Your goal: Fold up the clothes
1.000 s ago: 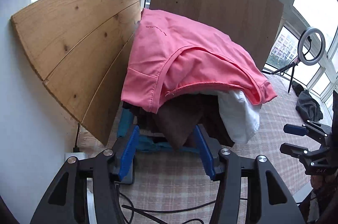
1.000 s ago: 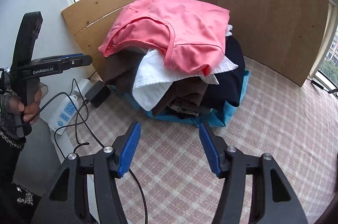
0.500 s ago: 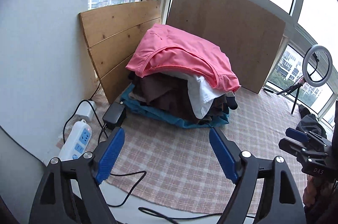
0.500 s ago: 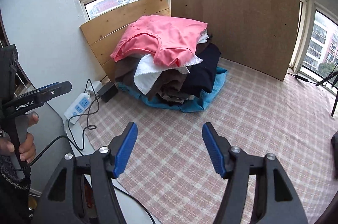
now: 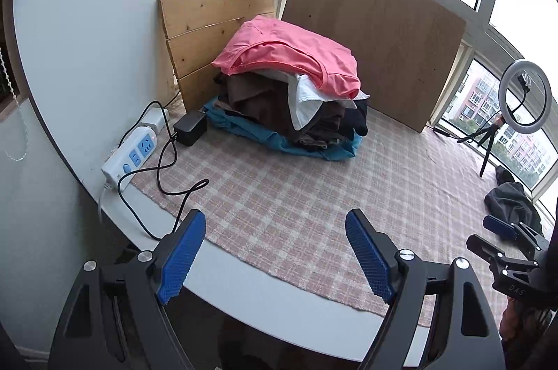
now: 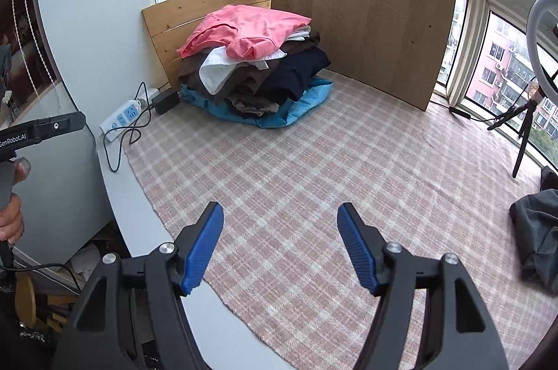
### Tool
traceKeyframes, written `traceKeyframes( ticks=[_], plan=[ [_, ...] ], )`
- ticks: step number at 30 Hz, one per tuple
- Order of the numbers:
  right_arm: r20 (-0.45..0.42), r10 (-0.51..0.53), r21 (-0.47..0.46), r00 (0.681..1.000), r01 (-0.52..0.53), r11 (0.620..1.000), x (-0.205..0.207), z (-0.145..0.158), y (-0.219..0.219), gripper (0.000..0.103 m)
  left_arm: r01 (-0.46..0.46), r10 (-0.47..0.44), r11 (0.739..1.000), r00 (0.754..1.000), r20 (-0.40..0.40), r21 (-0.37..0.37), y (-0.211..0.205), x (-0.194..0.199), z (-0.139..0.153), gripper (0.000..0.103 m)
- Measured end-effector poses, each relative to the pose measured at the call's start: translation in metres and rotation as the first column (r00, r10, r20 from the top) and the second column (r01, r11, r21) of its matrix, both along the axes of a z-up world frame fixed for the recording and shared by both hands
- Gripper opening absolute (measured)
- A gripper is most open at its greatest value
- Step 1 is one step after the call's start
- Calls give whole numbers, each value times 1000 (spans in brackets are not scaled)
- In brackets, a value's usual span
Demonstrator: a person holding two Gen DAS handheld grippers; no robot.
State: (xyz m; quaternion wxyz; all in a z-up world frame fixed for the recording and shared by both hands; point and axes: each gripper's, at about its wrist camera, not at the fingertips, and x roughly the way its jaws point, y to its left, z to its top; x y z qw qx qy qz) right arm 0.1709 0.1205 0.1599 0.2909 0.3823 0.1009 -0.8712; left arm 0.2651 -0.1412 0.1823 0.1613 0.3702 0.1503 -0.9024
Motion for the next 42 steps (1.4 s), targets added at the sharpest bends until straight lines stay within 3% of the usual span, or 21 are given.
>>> traceKeyframes(
  ticks=[8,14,24,31,42],
  plan=[
    [-23,-31,3,999,31,1000,10,-1,30,67,-10,10,998,1000,5,-61,23,11,8,81],
    [-35,-80,-37,996,79,996,13,0,44,67,-10,10,1000,1000,-1,-19,23,17,15,81],
    [-29,-129,-83,991,126,989,17,1,60,67,-43,44,997,999,16,-57,28,29,19,81],
    [-53,-109,-57,993,106,993,28,0,54,67,-62,59,993,998,-37,-95,28,45,25,81],
    [-67,-124,-86,990,119,989,38,6,58,67,-82,80,996,996,-48,-28,19,51,32,82]
  ],
)
